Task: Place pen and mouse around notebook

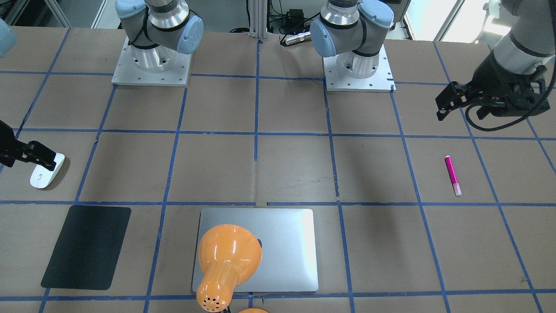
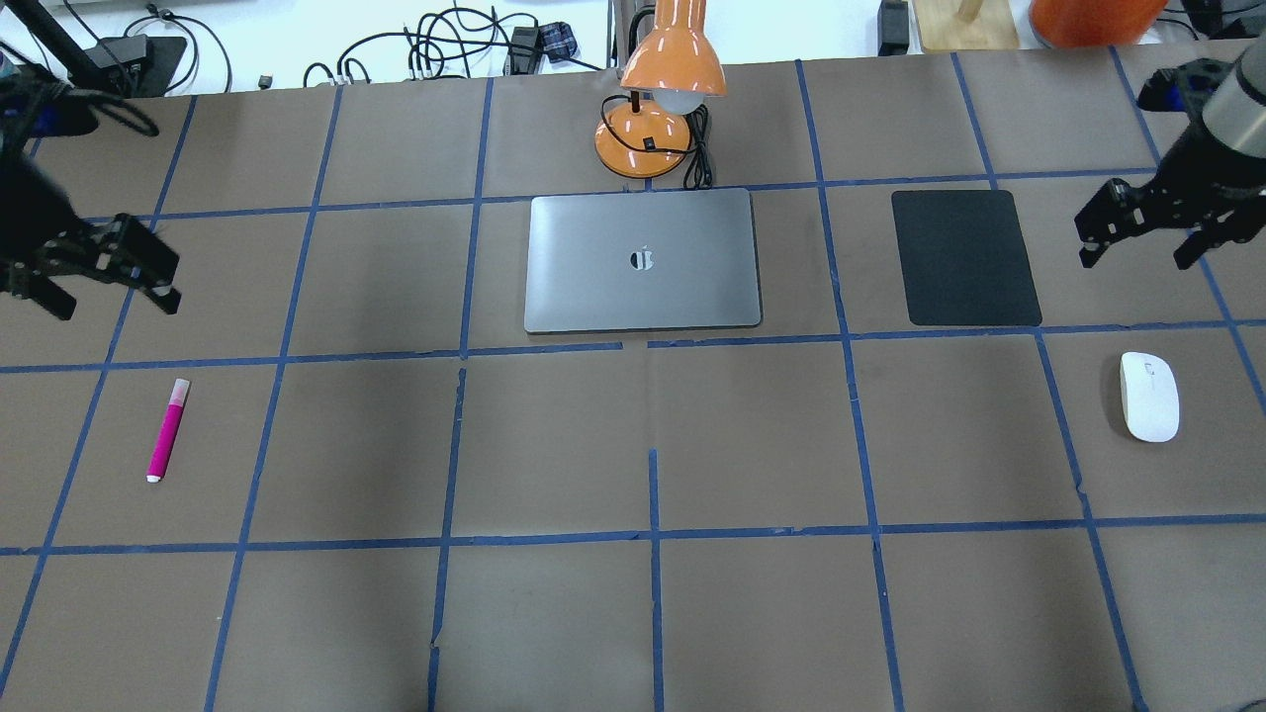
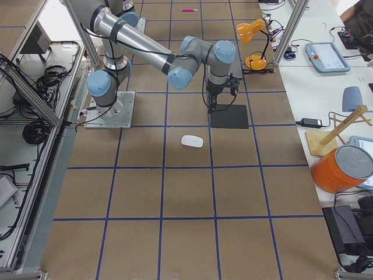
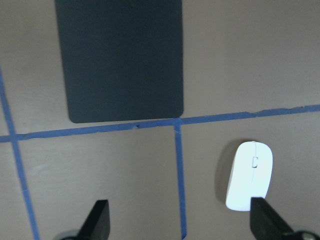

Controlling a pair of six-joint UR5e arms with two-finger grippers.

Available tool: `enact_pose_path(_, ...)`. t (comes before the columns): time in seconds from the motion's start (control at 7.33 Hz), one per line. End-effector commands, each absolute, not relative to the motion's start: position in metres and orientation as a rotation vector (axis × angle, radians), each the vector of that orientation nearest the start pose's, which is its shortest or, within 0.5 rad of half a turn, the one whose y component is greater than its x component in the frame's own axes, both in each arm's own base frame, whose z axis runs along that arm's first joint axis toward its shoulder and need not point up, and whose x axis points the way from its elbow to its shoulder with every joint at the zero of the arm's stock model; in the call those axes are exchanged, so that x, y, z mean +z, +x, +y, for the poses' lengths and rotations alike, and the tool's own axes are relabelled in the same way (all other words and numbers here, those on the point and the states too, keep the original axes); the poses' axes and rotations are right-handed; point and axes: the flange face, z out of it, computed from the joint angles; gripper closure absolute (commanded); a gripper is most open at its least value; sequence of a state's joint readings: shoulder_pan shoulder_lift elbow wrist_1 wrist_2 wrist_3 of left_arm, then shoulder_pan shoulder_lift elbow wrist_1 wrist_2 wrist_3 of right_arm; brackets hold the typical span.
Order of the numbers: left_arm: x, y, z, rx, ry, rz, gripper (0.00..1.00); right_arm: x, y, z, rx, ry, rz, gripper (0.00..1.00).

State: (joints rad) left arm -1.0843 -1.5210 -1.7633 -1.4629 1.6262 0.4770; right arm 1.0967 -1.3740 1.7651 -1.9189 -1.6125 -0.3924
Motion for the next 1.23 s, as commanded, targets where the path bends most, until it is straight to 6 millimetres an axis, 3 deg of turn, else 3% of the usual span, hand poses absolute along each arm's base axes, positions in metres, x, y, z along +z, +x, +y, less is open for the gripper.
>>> enact_pose_path(0.0,0.327,0.181,-0.449,-0.014,0.132,3.071,0.00,0.263,-0.146,-0.506,0.049,0.109,3.177,0.00)
enact_pose_path(0.14,0.282,0.187,-0.455,-0.059,0.194,3.052,0.00,0.243,-0.160,-0.491,0.071,0.161,3.157,0.00)
enact_pose_path(0.27,0.247,0.193,-0.464,-0.025,0.198,3.086,0.00,0.224,-0.186,-0.482,0.117,0.145,3.133,0.00)
enact_pose_path(0.41,0.221,0.199,-0.473,-0.012,0.213,3.092,0.00,0.220,-0.201,-0.481,0.083,0.154,3.153,0.00)
enact_pose_path(0.55,0.204,0.212,-0.473,0.001,0.193,3.101,0.00,0.209,-0.201,-0.479,0.094,0.160,3.145,0.00)
enact_pose_path(0.68,0.183,0.229,-0.461,0.034,0.148,3.146,0.00,0.195,-0.197,-0.474,0.136,0.158,3.129,0.00)
enact_pose_path(0.82,0.179,0.240,-0.463,0.017,0.136,3.162,0.00,0.184,-0.199,-0.474,0.169,0.152,3.121,0.00)
enact_pose_path(1.09,0.171,0.240,-0.462,0.033,0.112,3.173,0.19,0.183,-0.206,-0.475,0.181,0.153,3.185,0.00)
